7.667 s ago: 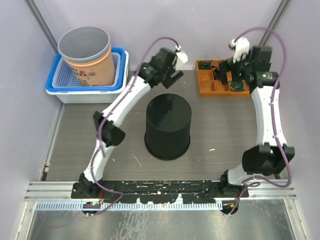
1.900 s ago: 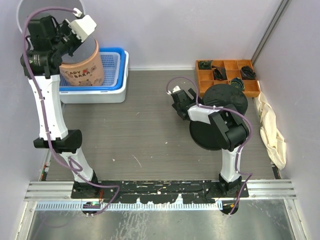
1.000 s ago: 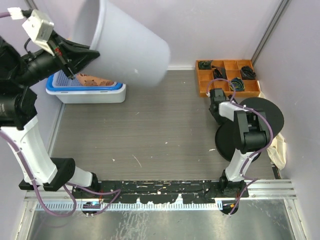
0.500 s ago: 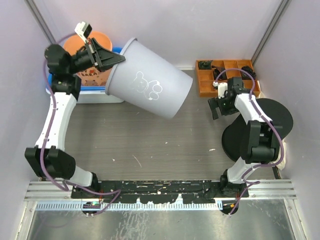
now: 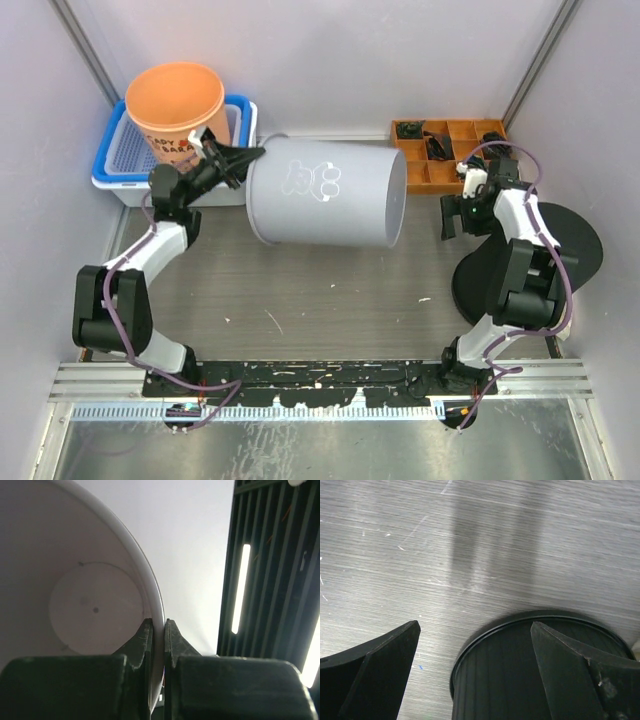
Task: Turn the large container upside down
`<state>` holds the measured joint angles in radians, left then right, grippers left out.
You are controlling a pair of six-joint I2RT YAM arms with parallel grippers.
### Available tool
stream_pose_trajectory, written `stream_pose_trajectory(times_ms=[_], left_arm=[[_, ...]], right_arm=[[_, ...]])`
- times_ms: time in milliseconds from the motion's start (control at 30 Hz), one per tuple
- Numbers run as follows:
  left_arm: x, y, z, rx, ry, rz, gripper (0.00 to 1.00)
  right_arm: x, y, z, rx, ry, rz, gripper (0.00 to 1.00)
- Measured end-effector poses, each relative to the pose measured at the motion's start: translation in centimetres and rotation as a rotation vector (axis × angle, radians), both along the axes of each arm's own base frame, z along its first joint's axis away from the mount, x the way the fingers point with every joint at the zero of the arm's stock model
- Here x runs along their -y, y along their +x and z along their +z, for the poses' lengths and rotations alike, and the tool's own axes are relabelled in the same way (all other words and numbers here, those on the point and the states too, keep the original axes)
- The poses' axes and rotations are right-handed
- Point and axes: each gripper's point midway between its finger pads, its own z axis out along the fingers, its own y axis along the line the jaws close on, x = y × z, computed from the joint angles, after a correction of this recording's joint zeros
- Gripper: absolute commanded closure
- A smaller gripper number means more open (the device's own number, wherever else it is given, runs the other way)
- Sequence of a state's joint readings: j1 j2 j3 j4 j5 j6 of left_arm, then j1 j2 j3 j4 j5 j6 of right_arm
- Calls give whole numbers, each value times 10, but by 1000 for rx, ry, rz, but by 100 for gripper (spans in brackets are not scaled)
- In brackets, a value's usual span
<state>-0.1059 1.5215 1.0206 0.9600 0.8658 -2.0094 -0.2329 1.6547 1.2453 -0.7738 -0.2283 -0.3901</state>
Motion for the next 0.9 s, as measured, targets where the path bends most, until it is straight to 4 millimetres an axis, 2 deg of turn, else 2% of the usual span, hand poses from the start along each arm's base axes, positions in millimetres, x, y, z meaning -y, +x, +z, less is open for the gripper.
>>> stream_pose_trajectory(times_ms=[100, 233, 367, 467, 533, 700, 900], left_arm=[[1, -9, -41, -106, -11, 3, 100], [0, -7, -88, -224, -8, 22, 100], [1, 4, -121, -296, -19, 57, 100], [4, 11, -144, -348, -25, 82, 100], [4, 15, -155, -373, -27, 93, 100], [-8, 18, -162, -356, -47, 110, 100], [-54, 27, -195, -388, -49, 138, 100]], right_arm=[[13, 0, 3, 4, 1, -38, 0], [21, -1, 4, 5, -9, -58, 0], [21, -2, 0, 1, -17, -63, 0], [20, -9, -10, -24, -21, -68, 0], [20, -12, -12, -36, -21, -75, 0], [21, -10, -12, -29, -24, -96, 0], [23, -9, -11, -26, -30, -113, 0]])
